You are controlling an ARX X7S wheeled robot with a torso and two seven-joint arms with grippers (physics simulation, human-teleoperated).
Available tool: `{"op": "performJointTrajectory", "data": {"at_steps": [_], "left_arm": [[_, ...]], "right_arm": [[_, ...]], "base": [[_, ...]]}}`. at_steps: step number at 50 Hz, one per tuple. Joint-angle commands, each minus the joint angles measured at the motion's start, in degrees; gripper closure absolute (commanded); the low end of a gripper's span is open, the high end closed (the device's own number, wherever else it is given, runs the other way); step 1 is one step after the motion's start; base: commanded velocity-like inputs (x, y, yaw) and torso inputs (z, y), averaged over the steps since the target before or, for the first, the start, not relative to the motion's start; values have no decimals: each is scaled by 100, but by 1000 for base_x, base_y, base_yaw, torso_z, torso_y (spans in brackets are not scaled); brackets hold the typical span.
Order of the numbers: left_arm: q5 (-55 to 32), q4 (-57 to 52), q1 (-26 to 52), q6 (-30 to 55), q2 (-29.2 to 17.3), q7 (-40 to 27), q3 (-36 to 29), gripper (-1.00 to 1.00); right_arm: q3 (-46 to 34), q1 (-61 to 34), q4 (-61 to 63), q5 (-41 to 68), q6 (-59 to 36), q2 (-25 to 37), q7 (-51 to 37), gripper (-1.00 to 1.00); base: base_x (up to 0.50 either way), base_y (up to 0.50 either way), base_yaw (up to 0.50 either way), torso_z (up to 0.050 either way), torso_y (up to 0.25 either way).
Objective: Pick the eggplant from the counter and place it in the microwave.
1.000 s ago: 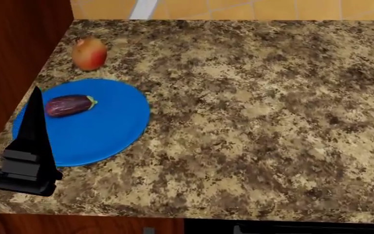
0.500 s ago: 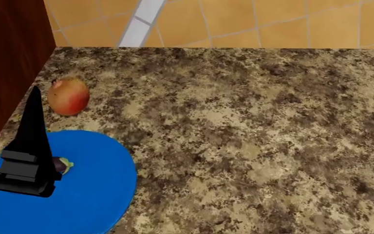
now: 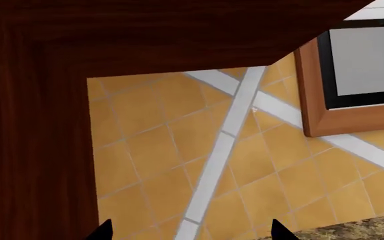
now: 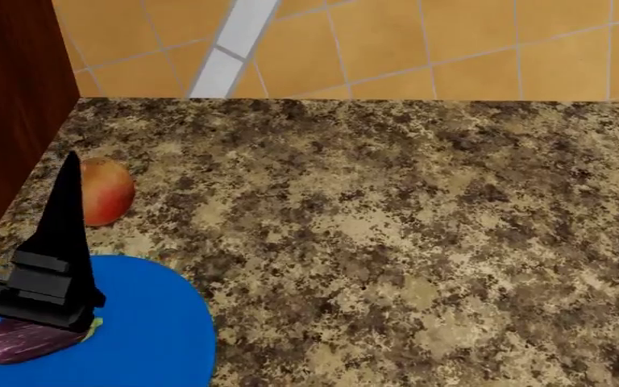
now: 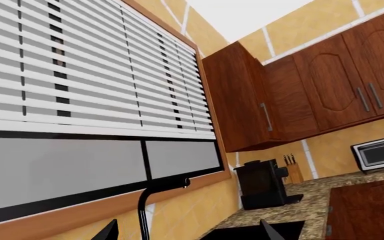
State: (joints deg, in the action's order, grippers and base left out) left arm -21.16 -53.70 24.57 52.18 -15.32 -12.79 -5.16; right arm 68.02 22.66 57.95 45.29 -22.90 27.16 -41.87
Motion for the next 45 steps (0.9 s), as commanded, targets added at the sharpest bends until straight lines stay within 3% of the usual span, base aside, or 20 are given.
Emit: {"op": "performJointTrajectory", "data": {"at_steps": [1,5,12,17,30,45], "left_arm": [[-1256,-389,1238,2639,-173,225,713,-100],[-1775,-223,2114,3746,-303,367,780,-100],[-4753,982,3020,3768,-1300,-1665,263,-100],[-5953,1672,3606,3744,-1797,-2157,-223,-100],[-7677,2722,5045,3707,-2649,-2740,-1509,-100],[-9478,3032,5797,3355,-3285,-3056,-2808,-100]], "right_arm": [[-193,-3,-37,-121,105,-32,18,-100],[-321,-24,-85,-210,189,-101,82,-100],[-488,-59,-196,-358,313,-186,170,-100],[-432,-15,-211,-320,317,-168,164,-100],[-429,-9,-181,-253,267,-35,39,-100],[-627,-54,-172,-284,281,45,-56,-100]], "base": [[0,0,0,0,0],[0,0,0,0,0],[0,0,0,0,0],[0,0,0,0,0],[0,0,0,0,0],[0,0,0,0,0]]}}
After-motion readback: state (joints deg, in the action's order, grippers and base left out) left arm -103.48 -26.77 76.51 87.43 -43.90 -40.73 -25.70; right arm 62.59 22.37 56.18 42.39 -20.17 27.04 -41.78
